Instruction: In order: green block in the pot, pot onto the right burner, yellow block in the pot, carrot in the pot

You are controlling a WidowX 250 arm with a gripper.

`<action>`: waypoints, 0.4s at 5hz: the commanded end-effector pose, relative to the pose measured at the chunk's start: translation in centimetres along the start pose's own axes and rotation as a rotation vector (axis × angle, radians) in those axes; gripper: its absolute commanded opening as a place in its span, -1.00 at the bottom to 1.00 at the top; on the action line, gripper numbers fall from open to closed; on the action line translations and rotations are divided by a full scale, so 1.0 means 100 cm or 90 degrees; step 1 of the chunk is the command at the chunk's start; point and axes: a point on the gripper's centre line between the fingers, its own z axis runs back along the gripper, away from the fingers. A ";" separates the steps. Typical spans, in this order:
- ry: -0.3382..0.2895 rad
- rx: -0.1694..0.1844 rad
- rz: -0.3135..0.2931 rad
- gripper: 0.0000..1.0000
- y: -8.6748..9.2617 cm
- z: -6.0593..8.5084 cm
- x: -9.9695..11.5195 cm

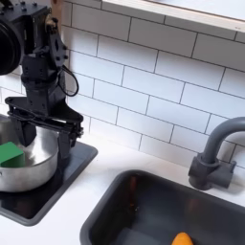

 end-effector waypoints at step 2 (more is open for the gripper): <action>-0.052 0.005 0.128 1.00 -0.037 0.043 -0.053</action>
